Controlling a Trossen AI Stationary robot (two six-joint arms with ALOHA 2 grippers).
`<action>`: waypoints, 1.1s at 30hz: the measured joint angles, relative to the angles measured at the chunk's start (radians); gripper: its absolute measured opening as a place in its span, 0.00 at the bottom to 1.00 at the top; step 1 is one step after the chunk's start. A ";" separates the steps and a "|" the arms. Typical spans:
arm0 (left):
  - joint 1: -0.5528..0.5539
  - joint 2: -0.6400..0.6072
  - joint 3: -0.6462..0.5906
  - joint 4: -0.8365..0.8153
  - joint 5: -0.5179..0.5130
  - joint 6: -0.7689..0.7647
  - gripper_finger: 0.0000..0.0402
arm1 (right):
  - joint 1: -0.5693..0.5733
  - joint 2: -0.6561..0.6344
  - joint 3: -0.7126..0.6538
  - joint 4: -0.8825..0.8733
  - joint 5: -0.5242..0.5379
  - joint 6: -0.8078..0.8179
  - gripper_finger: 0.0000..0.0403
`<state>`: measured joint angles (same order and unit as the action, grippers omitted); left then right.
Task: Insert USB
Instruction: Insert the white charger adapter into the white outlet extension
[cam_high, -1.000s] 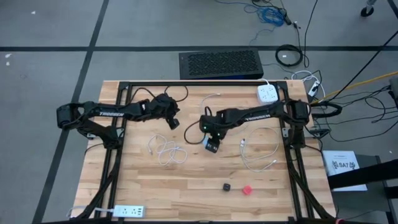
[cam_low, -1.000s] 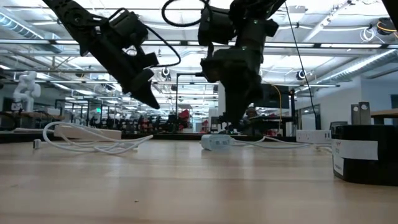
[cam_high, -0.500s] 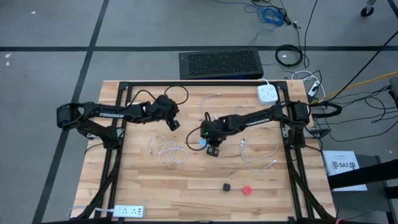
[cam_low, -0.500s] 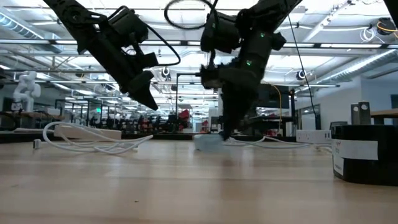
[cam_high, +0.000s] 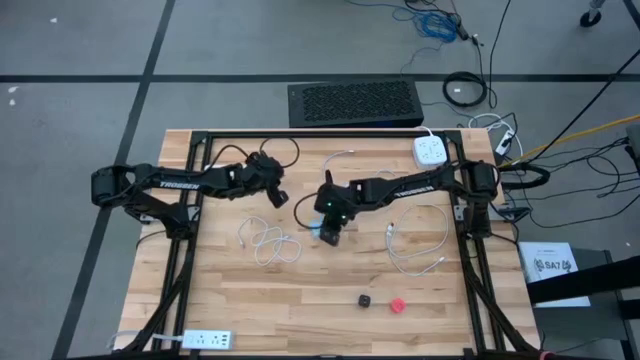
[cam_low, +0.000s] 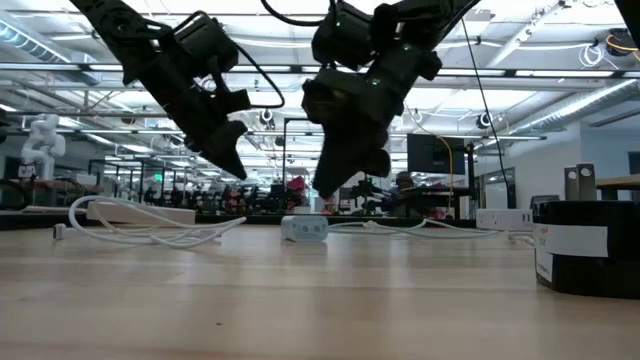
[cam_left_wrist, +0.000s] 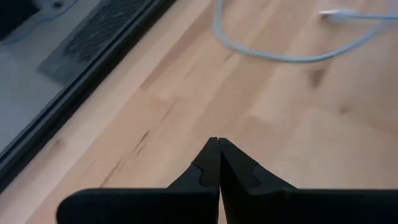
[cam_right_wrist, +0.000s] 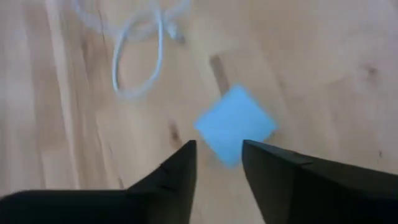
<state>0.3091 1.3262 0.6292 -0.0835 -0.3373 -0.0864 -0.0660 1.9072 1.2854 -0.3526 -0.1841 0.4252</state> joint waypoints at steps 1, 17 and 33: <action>0.002 0.000 0.000 -0.016 -0.028 -0.016 0.00 | -0.001 0.000 0.000 0.025 0.003 0.035 0.35; 0.001 0.000 0.000 -0.123 0.049 -0.056 0.00 | 0.100 0.000 0.000 -0.072 0.125 -0.015 0.51; -0.004 0.240 0.000 0.136 0.535 0.127 0.00 | 0.032 0.102 0.000 -0.012 0.142 -0.057 0.20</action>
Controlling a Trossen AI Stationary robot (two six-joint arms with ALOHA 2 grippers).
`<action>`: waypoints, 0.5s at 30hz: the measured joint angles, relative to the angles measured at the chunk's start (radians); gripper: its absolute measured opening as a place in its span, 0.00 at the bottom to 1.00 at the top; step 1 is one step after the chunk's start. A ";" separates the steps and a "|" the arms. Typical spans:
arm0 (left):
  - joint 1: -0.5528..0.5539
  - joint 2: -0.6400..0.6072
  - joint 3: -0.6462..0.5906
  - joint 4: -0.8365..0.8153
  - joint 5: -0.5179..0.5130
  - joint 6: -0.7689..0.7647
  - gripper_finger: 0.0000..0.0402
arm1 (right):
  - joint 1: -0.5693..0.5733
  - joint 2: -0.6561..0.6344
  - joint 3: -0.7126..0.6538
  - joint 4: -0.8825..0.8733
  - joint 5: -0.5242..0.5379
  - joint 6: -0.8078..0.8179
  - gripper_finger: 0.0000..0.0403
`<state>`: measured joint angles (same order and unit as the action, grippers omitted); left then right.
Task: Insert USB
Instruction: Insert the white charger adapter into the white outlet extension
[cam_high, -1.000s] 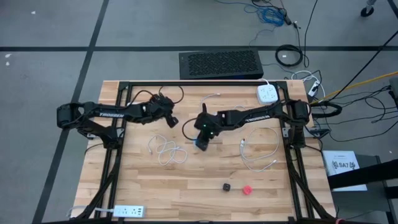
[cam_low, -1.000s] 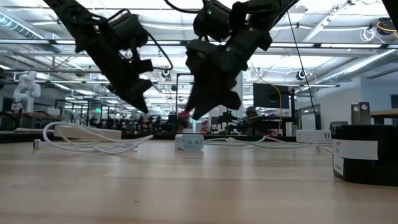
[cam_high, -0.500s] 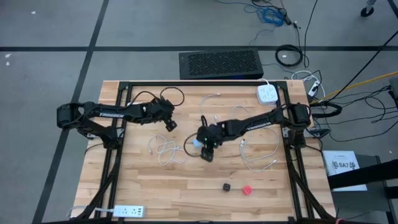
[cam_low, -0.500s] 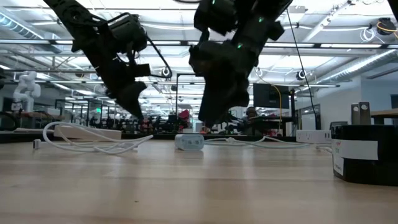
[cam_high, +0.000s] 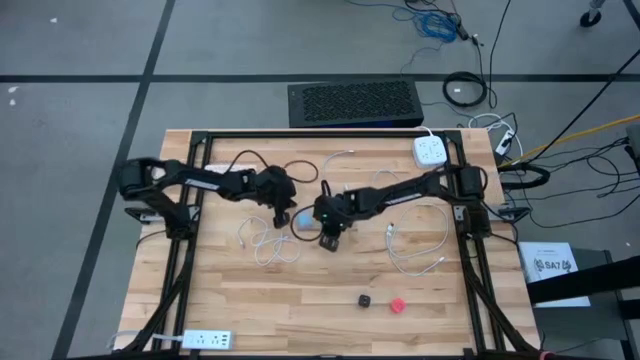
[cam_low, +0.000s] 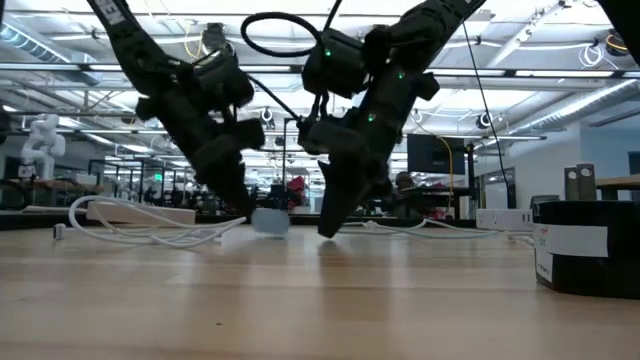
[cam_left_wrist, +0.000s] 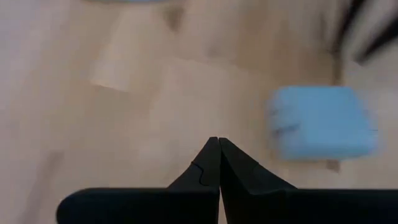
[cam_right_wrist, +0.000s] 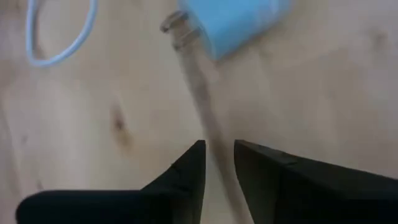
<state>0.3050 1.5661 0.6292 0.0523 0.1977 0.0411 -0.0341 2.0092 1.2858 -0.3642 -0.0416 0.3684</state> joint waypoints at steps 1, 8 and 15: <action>0.000 0.015 0.000 0.004 0.023 0.015 0.01 | -0.004 -0.002 0.000 0.000 0.010 -0.004 0.21; 0.000 0.048 0.000 0.002 0.057 0.020 0.09 | -0.019 -0.035 0.000 0.012 0.011 -0.069 0.30; -0.001 0.003 0.002 -0.137 0.096 0.020 0.11 | -0.025 -0.033 0.000 0.024 0.001 -0.080 0.38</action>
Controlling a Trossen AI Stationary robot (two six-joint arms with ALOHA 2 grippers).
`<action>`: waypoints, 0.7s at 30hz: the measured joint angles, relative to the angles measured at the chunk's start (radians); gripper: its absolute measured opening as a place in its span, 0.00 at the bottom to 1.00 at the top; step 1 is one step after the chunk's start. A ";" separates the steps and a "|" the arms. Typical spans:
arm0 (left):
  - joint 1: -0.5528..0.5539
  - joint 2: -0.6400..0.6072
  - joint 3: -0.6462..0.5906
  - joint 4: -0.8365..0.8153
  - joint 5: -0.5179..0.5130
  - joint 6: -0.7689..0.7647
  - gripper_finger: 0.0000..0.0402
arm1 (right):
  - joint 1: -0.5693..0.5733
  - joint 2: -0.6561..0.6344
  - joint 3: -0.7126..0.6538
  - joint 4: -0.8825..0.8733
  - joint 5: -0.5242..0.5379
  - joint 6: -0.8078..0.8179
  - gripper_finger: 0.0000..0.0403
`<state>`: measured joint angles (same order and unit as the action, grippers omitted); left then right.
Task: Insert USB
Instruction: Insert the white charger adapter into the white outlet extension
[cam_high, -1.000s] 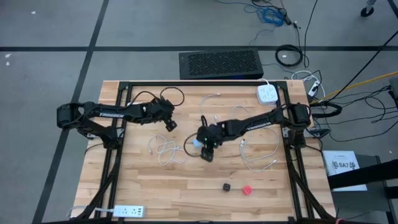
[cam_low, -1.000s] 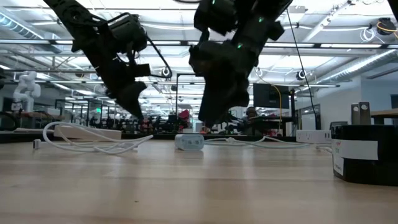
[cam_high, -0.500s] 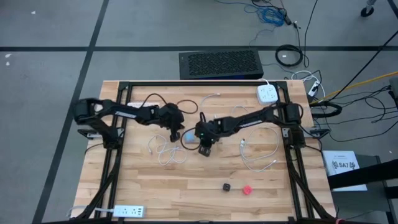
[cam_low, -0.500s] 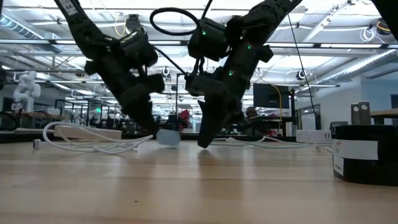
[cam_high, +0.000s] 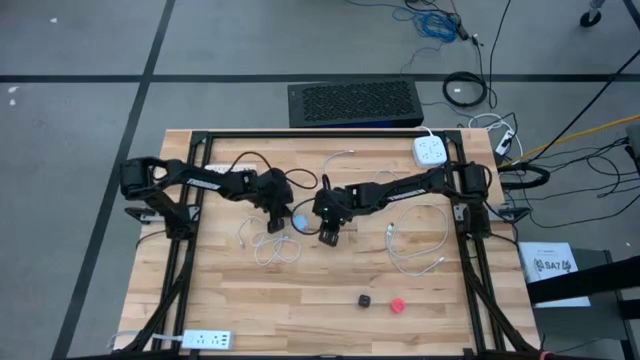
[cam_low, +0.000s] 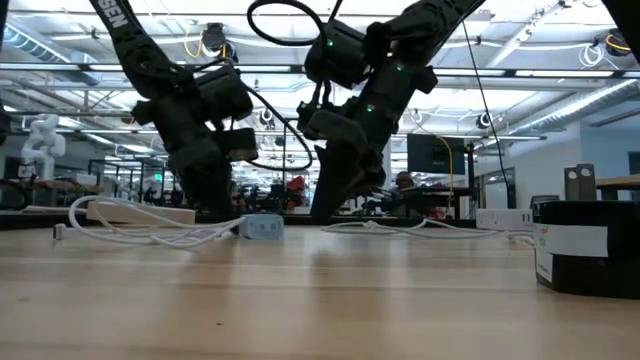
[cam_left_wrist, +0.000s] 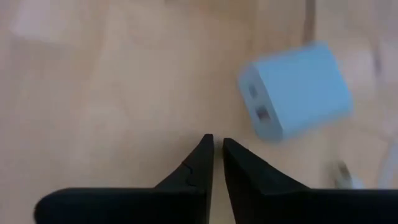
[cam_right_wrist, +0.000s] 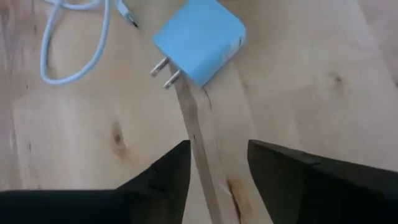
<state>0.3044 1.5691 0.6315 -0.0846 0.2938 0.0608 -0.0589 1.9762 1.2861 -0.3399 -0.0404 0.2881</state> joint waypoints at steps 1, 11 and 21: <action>-0.003 -0.003 0.000 -0.008 0.003 -0.001 0.10 | 0.000 0.001 0.000 0.017 -0.016 -0.005 0.38; -0.069 0.009 -0.003 0.031 0.040 -0.053 0.02 | 0.022 0.001 0.000 0.122 -0.016 -0.043 0.29; -0.105 0.009 -0.004 0.066 0.002 -0.113 0.01 | -0.014 0.006 0.000 0.120 0.091 -0.043 0.25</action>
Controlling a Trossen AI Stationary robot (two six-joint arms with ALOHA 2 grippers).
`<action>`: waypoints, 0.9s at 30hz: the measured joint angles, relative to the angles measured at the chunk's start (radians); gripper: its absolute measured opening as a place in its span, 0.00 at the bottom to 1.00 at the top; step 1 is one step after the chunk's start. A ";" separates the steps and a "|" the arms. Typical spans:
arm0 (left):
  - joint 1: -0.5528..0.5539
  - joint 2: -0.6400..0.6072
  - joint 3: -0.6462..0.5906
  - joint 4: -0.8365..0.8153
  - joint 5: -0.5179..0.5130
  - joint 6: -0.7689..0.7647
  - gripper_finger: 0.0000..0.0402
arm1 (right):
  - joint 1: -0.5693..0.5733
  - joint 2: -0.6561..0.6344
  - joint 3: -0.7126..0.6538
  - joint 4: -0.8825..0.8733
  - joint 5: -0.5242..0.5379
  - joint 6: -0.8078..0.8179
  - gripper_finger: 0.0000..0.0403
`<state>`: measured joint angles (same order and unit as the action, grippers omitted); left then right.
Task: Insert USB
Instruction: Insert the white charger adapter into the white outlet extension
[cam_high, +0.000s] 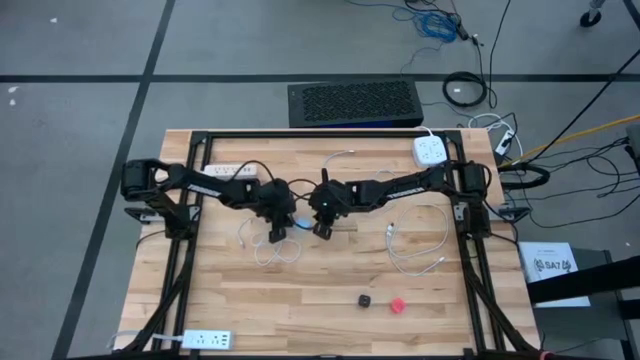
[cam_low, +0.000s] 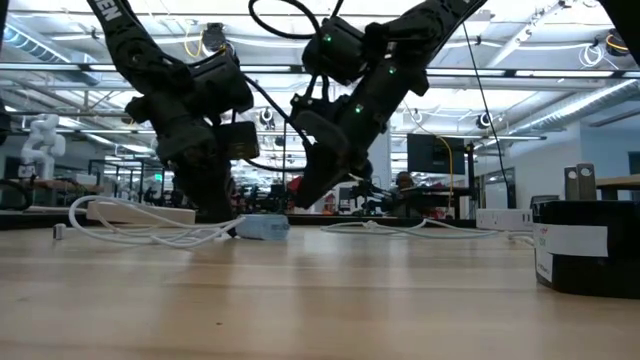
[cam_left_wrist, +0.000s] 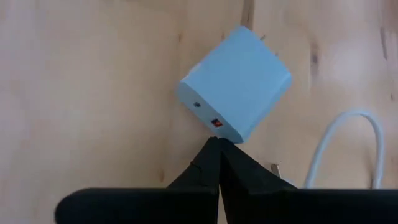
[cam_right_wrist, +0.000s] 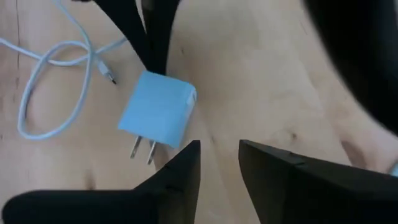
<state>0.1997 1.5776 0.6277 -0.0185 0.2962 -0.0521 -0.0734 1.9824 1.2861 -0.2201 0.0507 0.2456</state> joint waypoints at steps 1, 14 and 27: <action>-0.001 0.000 0.000 0.012 -0.013 -0.009 0.01 | 0.000 0.001 0.000 0.001 -0.001 0.000 0.25; 0.053 -0.030 0.000 0.089 -0.176 -0.021 0.01 | 0.016 0.047 -0.001 0.022 -0.130 0.083 0.20; -0.021 -0.134 0.001 -0.179 -0.118 -0.048 0.00 | 0.019 0.056 0.000 0.030 -0.106 0.076 0.20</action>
<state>0.1787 1.4439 0.6289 -0.1978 0.1778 -0.1001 -0.0540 2.0379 1.2858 -0.1902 -0.0555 0.3218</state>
